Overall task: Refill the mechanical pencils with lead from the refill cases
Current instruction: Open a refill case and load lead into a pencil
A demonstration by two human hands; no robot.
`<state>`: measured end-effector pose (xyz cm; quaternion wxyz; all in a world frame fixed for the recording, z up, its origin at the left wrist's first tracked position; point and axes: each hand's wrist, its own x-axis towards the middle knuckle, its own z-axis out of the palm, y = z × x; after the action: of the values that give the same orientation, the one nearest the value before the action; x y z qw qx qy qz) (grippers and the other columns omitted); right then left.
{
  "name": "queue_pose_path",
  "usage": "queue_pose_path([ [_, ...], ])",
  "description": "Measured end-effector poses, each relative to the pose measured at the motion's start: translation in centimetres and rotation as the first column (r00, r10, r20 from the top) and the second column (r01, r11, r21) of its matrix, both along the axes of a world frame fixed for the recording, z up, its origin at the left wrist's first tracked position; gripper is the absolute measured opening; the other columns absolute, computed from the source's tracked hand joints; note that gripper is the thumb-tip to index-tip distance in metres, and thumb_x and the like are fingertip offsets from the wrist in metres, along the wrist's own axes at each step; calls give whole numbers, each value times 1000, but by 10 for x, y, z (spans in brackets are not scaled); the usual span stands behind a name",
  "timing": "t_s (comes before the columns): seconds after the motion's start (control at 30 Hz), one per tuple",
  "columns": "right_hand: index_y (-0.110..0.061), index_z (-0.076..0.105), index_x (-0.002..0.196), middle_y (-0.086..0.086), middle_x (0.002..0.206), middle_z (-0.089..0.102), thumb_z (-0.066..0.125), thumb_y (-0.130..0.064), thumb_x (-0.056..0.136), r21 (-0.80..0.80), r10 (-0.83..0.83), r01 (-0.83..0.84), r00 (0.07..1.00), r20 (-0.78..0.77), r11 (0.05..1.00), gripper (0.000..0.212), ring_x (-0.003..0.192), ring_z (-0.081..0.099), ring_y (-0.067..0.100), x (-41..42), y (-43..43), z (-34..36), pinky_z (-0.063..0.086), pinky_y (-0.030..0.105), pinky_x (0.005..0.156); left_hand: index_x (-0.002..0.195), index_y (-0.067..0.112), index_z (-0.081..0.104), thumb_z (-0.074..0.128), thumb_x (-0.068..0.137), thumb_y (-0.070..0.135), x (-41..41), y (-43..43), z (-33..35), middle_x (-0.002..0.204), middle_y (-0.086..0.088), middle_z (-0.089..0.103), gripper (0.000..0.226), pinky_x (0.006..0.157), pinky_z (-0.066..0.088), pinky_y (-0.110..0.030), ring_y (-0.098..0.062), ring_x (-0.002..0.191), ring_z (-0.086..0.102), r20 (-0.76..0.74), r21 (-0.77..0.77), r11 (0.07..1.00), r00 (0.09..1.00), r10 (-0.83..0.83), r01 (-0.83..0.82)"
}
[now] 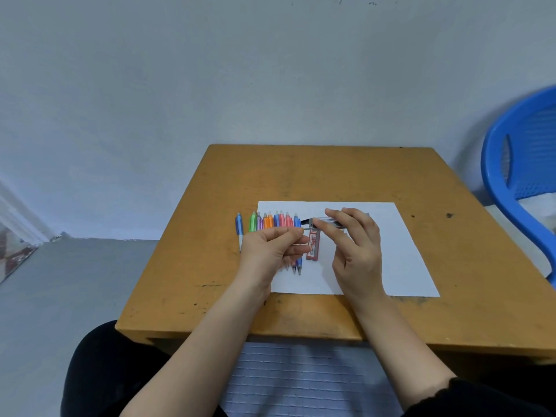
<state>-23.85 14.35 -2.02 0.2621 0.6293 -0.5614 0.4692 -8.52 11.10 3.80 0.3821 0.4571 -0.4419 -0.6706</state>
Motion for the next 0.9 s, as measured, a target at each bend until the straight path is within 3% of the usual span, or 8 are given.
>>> queue_pose_path([
  [0.37,-7,73,105,12,108,69,23,-13,104,-21,28,-27,999,27,999,51,106,51,26,3,0,3,46,42,88,82,4,73,71,85,14,1,0,4,79,-14,74,10,67,58,-25,-18,68,70,-5,33,999,1000,-15,16],
  [0.9,-7,73,105,12,108,68,26,-11,103,-19,37,-37,999,27,999,47,106,51,26,2,0,2,45,41,89,81,4,73,70,86,12,-1,-1,5,76,-12,73,9,70,58,-26,-16,67,69,21,40,999,999,-33,32],
])
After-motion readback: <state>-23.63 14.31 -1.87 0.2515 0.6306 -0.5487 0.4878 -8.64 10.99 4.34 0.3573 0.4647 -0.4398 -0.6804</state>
